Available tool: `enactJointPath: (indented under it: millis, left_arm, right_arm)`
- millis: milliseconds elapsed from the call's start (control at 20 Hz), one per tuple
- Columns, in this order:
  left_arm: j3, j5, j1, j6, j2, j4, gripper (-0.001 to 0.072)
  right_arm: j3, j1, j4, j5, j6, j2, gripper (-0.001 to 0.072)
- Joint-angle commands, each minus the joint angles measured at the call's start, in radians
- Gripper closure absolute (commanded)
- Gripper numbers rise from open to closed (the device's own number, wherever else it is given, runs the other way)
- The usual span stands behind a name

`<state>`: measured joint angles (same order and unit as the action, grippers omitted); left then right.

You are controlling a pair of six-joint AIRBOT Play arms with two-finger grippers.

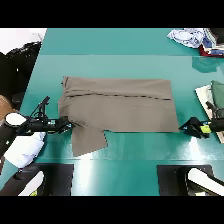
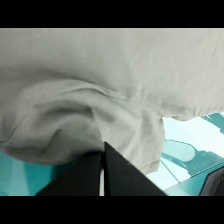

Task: Fold the shirts.

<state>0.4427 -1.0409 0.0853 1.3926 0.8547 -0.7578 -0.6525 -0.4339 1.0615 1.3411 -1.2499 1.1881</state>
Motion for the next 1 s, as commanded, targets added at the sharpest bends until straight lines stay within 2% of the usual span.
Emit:
enactJointPath:
  millis: [0,100,200,300,350,500,600,800,900,950]
  left_arm:
    - [0.006,-0.019,0.0,-0.006,-0.001,0.002,0.0677]
    - [0.006,-0.017,0.0,-0.006,-0.001,0.002,0.0677]
    - [0.006,-0.016,0.0,-0.006,-0.001,0.0,0.0678]
    - [0.006,-0.038,0.0,-0.005,-0.001,-0.024,0.0679]
    - [0.006,-0.064,0.0,-0.005,-0.002,-0.048,0.0679]
    - [0.026,-0.191,0.0,-0.004,-0.006,-0.143,0.068]
    - [0.026,-0.249,-0.001,0.011,-0.063,-0.186,0.068]
    - [0.026,-0.391,0.0,0.12,-0.306,-0.242,0.0679]
    - [0.026,-0.501,0.0,0.192,-0.418,-0.207,0.0678]
    - [0.031,-0.512,0.0,0.208,-0.46,-0.175,0.0678]
  right_arm:
    - [0.048,0.01,-0.076,-0.075,0.014,0.066,0.0307]
    - [0.025,0.059,-0.075,-0.084,0.014,0.09,0.039]
    - [-0.003,0.105,-0.072,-0.086,0.014,0.107,0.0412]
    - [-0.024,0.139,-0.063,-0.084,0.014,0.103,0.0655]
    - [-0.032,0.147,-0.064,-0.084,0.014,0.088,0.0681]
    - [-0.043,0.15,-0.045,-0.034,0.014,-0.009,0.0697]
    - [-0.041,0.15,0.047,0.041,0.013,-0.111,0.0697]
    - [0.012,0.15,0.233,0.176,0.009,-0.343,0.0697]
    - [0.028,0.15,0.272,0.211,-0.009,-0.449,0.0697]
    - [0.019,0.15,0.27,0.215,-0.026,-0.487,0.0697]
